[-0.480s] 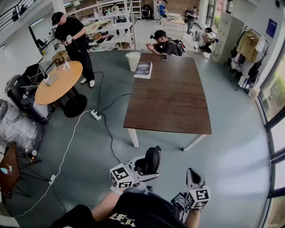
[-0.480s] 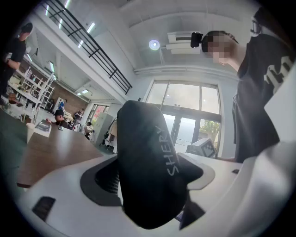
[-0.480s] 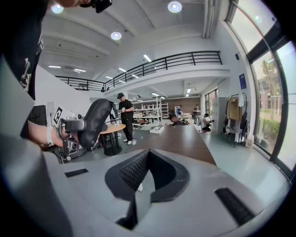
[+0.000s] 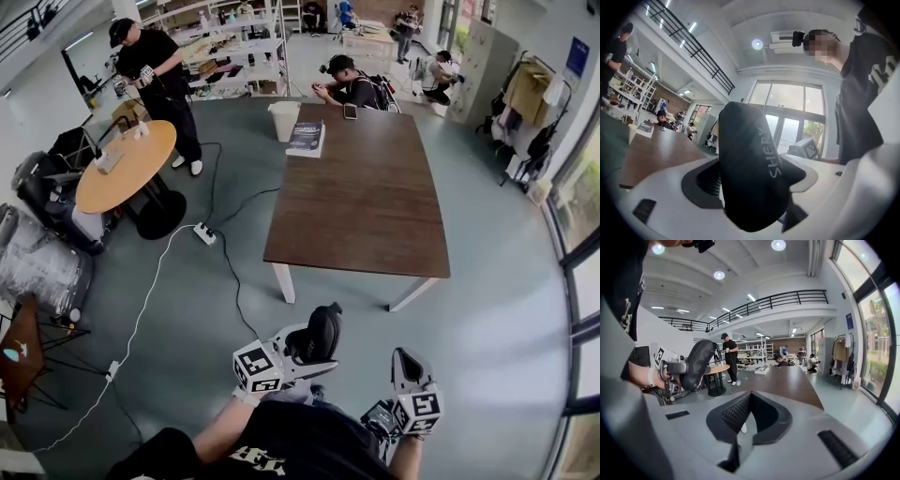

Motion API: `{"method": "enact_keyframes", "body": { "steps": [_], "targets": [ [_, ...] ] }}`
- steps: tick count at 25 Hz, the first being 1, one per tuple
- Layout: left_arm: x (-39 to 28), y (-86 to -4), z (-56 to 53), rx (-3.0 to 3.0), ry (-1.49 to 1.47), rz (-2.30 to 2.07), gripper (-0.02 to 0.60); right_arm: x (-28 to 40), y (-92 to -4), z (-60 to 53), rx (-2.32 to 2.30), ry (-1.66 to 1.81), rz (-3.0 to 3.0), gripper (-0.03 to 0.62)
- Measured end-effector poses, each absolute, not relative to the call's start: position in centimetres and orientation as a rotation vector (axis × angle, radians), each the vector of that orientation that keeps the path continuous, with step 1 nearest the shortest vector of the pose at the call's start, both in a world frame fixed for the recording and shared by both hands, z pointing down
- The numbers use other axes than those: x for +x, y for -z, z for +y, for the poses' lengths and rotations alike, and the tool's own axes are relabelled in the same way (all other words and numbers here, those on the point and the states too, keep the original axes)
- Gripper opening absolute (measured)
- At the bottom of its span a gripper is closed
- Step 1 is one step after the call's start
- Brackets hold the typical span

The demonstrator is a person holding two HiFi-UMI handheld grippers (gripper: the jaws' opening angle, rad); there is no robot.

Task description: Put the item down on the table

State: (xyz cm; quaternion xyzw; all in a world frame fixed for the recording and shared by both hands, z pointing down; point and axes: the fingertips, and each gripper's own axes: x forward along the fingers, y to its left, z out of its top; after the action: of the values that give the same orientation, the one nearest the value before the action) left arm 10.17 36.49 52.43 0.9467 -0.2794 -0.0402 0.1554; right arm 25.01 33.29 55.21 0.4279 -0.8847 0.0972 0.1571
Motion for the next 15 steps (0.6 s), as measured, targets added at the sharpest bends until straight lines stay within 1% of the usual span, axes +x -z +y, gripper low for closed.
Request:
{"method": "enact_keyframes", "body": {
  "steps": [7,12,15],
  "targets": [
    [9.3,-53.4,35.2,2.740,-0.024,-0.865,0.374,22.7,-54.1,31.6,1.152,-0.188,-2.555,-0.012],
    [9.6,-54.8,35.6,2.808,-0.222,-0.838,0.374,20.8,-53.2,31.3,1.098,-0.136,-2.506,-0.012],
    [9.9,-55.8,35.5,2.799,-0.287,-0.805,0.374,19.8,-53.1,31.1,1.052,-0.096,-2.521,-0.012]
  ]
}}
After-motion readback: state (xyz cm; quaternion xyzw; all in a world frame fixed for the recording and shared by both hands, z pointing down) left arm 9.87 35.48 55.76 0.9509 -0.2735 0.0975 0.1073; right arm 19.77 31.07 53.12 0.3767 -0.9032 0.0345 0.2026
